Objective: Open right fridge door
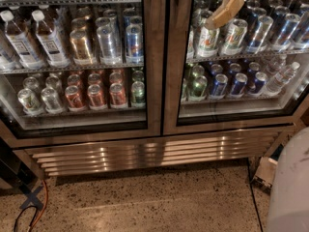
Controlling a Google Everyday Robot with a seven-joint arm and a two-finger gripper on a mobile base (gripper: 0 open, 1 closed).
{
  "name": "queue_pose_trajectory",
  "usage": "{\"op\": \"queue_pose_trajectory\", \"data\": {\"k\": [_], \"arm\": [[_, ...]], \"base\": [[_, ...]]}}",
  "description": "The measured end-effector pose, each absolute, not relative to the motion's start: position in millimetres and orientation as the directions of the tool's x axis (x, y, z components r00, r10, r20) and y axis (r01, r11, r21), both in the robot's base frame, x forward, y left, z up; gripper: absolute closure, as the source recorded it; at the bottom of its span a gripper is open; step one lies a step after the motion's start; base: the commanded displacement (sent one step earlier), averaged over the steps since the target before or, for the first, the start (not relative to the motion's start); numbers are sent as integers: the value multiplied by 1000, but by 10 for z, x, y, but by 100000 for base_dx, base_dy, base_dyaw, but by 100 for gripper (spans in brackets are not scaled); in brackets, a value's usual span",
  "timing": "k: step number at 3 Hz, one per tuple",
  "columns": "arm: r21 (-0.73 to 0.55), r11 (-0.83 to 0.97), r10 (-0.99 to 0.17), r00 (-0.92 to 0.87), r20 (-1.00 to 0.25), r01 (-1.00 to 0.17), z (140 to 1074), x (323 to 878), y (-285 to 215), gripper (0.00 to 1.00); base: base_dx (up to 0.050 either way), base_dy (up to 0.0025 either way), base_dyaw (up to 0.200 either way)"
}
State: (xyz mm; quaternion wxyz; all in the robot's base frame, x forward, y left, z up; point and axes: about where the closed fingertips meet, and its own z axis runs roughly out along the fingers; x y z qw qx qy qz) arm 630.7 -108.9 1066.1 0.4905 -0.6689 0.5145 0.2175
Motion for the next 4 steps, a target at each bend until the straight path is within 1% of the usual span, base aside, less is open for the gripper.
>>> {"op": "queue_pose_trajectory", "data": {"k": [4], "arm": [[-444, -1, -466, 393, -793, -896, 10713, 6346, -942, 0]], "base": [[0, 0, 0]]}}
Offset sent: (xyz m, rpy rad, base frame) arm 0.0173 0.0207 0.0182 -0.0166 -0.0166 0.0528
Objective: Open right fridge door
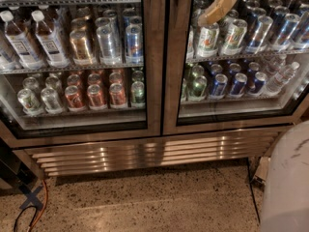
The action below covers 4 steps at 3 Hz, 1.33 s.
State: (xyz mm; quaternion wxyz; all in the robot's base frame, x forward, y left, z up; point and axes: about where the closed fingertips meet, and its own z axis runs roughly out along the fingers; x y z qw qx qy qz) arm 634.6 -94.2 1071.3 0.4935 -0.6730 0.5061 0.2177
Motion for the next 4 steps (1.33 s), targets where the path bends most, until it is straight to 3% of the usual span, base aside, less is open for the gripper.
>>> {"op": "queue_pose_trajectory", "data": {"k": [4], "arm": [[-430, -51, -435, 407, -803, -902, 10553, 6339, -832, 0]], "base": [[0, 0, 0]]}}
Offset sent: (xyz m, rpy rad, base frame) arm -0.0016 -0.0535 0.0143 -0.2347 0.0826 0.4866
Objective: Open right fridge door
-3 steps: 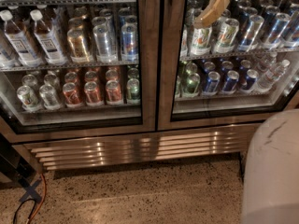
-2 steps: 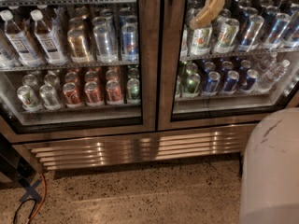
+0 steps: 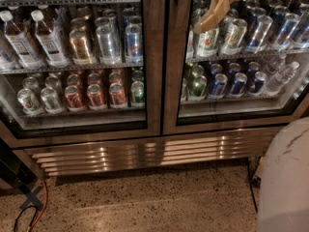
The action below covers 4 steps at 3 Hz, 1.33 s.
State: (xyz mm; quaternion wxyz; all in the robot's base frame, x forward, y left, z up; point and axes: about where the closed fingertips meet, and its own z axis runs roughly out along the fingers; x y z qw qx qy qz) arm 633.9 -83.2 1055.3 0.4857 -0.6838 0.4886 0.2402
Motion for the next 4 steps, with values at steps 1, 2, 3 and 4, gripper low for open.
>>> {"op": "queue_pose_trajectory", "data": {"k": [1, 2, 3, 4], "arm": [[-379, -34, -427, 356, -831, -925, 10361, 6330, -805, 0], [-375, -31, -426, 351, -834, -927, 10345, 6322, -793, 0], [-340, -30, -421, 320, -849, -940, 10231, 6324, -781, 0], [-310, -28, -414, 294, -862, -950, 10142, 6326, -769, 0]], "base": [[0, 0, 0], [0, 0, 0], [0, 0, 0], [0, 0, 0]]}}
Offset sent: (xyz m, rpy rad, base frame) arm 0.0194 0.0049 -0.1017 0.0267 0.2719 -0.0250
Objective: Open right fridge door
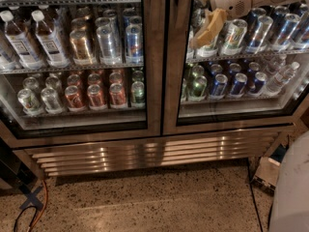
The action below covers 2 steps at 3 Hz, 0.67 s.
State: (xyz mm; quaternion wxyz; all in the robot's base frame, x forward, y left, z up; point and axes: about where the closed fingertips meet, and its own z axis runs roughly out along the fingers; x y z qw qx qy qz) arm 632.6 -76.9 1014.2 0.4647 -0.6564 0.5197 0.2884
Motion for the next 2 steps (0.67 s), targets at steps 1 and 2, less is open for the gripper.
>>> {"op": "queue_pose_trajectory", "data": {"k": [1, 2], "arm": [[-299, -23, -411, 282, -867, -954, 10102, 6323, -762, 0], [-299, -23, -411, 282, -867, -954, 10102, 6323, -762, 0]], "base": [[0, 0, 0], [0, 0, 0]]}}
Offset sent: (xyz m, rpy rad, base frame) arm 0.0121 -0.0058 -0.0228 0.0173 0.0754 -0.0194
